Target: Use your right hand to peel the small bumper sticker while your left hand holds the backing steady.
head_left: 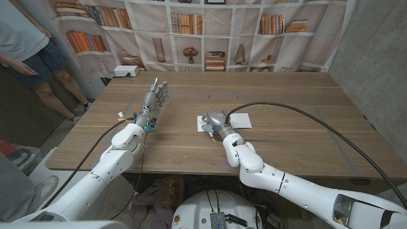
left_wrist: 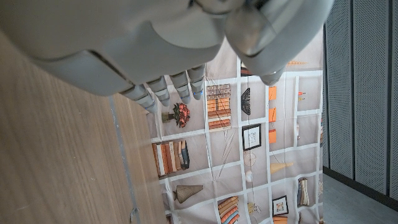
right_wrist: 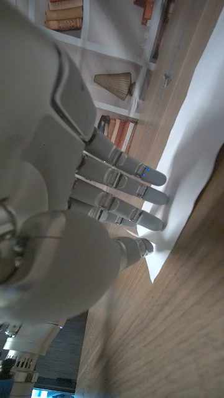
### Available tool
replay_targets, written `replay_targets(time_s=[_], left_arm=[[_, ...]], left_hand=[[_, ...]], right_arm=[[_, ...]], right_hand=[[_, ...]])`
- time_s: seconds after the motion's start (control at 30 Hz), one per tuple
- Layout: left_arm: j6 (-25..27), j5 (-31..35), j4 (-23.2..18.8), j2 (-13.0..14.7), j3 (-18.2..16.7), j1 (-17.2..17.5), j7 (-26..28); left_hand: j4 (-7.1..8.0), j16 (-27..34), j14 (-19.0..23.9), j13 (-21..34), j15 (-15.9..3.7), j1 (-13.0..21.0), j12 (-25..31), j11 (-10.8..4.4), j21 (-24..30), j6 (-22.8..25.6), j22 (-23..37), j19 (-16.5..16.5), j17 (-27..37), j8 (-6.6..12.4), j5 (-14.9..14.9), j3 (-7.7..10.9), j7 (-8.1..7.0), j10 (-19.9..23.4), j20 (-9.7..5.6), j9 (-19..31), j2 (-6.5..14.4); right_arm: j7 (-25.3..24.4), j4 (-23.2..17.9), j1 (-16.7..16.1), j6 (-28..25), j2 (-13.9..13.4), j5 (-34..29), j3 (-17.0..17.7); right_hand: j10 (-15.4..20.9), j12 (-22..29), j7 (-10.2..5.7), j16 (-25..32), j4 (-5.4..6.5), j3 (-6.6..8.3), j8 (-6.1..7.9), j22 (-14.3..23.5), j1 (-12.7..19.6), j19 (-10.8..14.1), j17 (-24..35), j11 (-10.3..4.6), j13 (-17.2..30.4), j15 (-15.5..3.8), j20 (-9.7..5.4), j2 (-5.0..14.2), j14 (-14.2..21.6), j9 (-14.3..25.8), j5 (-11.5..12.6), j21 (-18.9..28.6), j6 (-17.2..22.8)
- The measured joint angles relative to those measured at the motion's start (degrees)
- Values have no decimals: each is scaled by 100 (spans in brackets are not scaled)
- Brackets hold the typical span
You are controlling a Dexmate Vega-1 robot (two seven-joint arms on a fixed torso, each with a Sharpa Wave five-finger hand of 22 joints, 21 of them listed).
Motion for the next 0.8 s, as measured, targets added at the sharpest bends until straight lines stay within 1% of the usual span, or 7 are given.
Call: replay_targets(time_s=[0.07,0.17,0.23,0.43,0.57,0.67,0.8], left_arm=[[0,4,0,0,2,-1,6],[0,7,0,-2,8,-7,10],[0,9,0,-3,12,-16,12],[16,18,25,-19,36,-61,8],[36,26,42,-31,54,-94,-7],[58,30,48,-32,63,-112,-9],[77,35,52,-33,75,-131,-10]], left_hand=[[0,0,0,0,0,-55,0,0,0,0,0,0,0,0,0,0,0,0,0,0,55],[0,0,0,0,0,-59,0,0,0,0,0,0,0,0,0,0,0,0,0,0,59],[0,0,0,0,0,-58,0,0,0,0,0,0,0,0,0,0,0,0,0,0,59],[0,0,0,0,0,-57,0,0,0,0,0,0,0,0,0,0,0,0,0,0,57],[0,0,0,0,0,-12,0,0,0,0,0,0,0,0,0,0,0,0,0,0,13],[-1,0,0,0,0,-12,0,0,0,0,0,0,0,0,0,-2,0,0,0,0,13],[-8,0,0,0,0,-13,0,0,0,0,0,0,0,0,0,-41,0,0,0,0,13]], right_arm=[[-3,0,0,23,-4,11,0],[-19,0,0,73,-13,39,4],[-35,0,-10,107,-25,62,20],[-98,-24,-51,214,-53,157,83],[-162,-58,-100,260,-71,240,152],[-230,-93,-151,278,-74,315,221],[-350,-144,-204,287,-76,410,308]], right_hand=[[45,73,-25,0,16,46,0,62,183,-55,60,-45,69,5,-6,28,7,22,25,97,20],[82,129,-104,36,25,102,0,151,404,-107,142,-81,165,-17,0,64,78,31,26,232,42],[103,163,-104,53,32,108,28,184,451,-124,167,-102,200,-17,0,90,79,30,26,280,42],[101,216,-134,71,48,124,28,266,607,-175,243,-101,277,-35,11,95,124,37,26,402,72],[103,217,-177,78,48,123,28,326,651,-195,290,-99,329,-48,-10,99,156,57,25,487,115],[131,262,-259,121,48,123,50,382,685,-194,343,-71,374,-68,-10,68,215,57,26,589,136],[132,262,-267,121,73,98,50,463,738,-217,376,-71,413,-69,13,75,216,57,26,709,144]])
